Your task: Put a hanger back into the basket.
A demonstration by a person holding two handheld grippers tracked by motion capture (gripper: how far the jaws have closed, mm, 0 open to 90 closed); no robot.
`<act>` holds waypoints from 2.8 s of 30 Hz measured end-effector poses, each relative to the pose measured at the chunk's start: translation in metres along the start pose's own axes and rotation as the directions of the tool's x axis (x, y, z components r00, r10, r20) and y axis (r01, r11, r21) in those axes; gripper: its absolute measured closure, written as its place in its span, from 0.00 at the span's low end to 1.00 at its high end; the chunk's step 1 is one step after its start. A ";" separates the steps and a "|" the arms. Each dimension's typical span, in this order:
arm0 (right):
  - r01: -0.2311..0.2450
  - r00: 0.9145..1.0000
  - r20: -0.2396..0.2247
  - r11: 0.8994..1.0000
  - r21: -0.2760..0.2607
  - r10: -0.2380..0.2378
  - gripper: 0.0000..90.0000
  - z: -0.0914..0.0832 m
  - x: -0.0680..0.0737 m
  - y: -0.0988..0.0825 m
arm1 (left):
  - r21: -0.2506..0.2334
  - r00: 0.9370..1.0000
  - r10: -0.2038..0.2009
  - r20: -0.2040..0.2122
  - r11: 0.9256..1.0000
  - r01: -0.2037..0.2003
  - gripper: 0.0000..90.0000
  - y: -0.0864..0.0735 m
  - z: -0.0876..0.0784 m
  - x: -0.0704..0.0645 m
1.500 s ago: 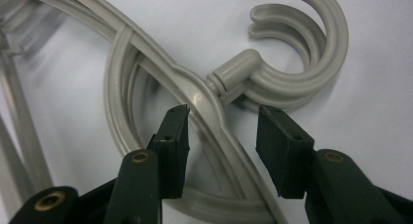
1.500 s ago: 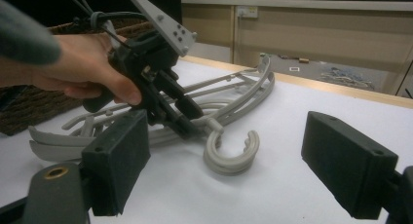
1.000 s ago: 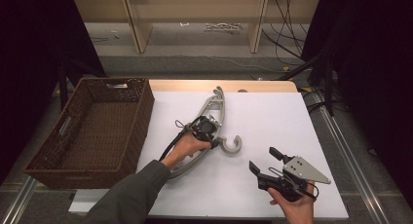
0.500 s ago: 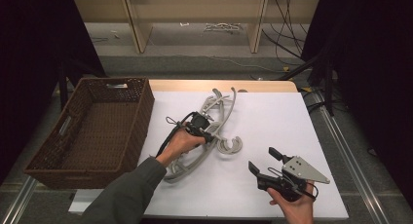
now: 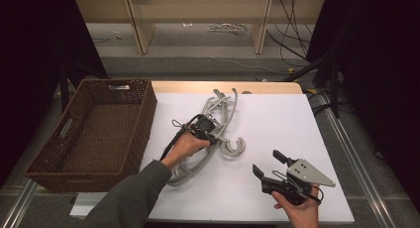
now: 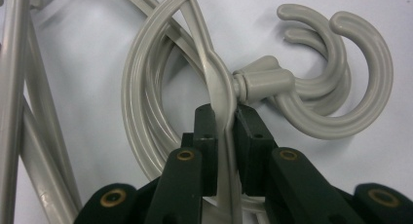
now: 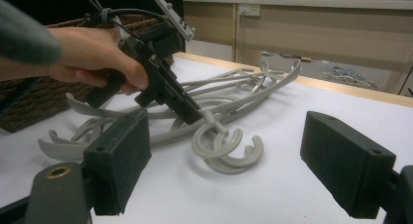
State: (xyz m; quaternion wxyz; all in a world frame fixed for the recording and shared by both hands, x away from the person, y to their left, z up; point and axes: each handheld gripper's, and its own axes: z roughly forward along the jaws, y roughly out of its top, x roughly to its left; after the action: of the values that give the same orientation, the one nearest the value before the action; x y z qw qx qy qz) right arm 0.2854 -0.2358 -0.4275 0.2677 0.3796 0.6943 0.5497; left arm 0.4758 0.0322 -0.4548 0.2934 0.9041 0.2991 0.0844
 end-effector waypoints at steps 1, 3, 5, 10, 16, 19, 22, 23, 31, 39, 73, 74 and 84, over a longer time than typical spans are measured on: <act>0.001 1.000 0.000 1.000 -0.001 -0.001 0.22 0.000 0.000 0.000 | -0.009 1.000 -0.001 0.002 1.000 0.001 0.89 0.000 -0.003 0.001; 0.001 1.000 -0.001 1.000 -0.003 -0.001 0.22 0.000 0.000 0.000 | -0.025 1.000 -0.012 0.007 1.000 0.012 0.89 0.001 -0.009 0.003; 0.002 1.000 -0.001 1.000 0.000 -0.002 0.22 0.000 0.000 0.000 | -0.048 1.000 -0.030 0.008 0.998 0.031 0.89 0.001 -0.016 0.004; -0.006 1.000 -0.012 1.000 -0.002 0.006 0.22 0.001 0.001 0.000 | -0.084 0.999 -0.044 0.029 0.995 0.046 0.90 0.000 -0.034 0.015; 0.000 1.000 -0.001 1.000 0.001 0.000 0.22 0.000 0.000 0.000 | -0.215 0.983 -0.163 0.086 0.960 0.178 0.90 0.001 -0.058 0.024; 0.000 1.000 0.002 1.000 -0.001 0.000 0.22 0.001 0.000 0.000 | -0.258 0.973 -0.193 0.128 0.941 0.220 0.90 0.003 -0.070 0.025; -0.002 1.000 -0.001 1.000 0.000 0.002 0.22 0.000 0.000 0.000 | -0.279 0.967 -0.194 0.163 0.931 0.234 0.90 0.005 -0.081 0.026; 0.000 1.000 0.000 1.000 0.000 0.000 0.22 0.000 0.000 0.000 | -0.287 0.966 -0.195 0.167 0.928 0.237 0.90 0.006 -0.086 0.026; -0.002 1.000 0.002 1.000 0.001 0.002 0.22 0.001 0.000 0.000 | -0.353 0.968 -0.181 0.172 0.906 0.232 0.90 0.013 -0.123 0.026; -0.004 1.000 0.001 1.000 0.015 0.004 0.22 0.000 0.000 0.000 | -0.405 0.981 -0.151 0.120 0.895 0.187 0.90 0.012 -0.170 0.029; 0.001 1.000 0.008 1.000 0.011 -0.001 0.22 0.001 0.001 -0.001 | -0.426 0.974 -0.211 -0.085 0.891 0.155 0.90 -0.064 -0.265 0.091; 0.001 1.000 0.007 1.000 0.010 -0.001 0.22 0.001 0.001 0.000 | -0.421 0.972 -0.214 -0.096 0.894 0.155 0.90 -0.069 -0.267 0.095; 0.005 1.000 0.004 1.000 0.015 -0.005 0.22 0.002 0.001 -0.001 | -0.431 0.960 -0.229 -0.158 0.891 0.141 0.90 -0.106 -0.270 0.119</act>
State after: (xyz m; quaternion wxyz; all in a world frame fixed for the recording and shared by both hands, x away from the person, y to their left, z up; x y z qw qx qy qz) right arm 0.2861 -0.2344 -0.4289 0.2675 0.3810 0.6986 0.5433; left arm 0.4309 0.3007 -0.2999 0.4533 0.7744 0.3881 0.2103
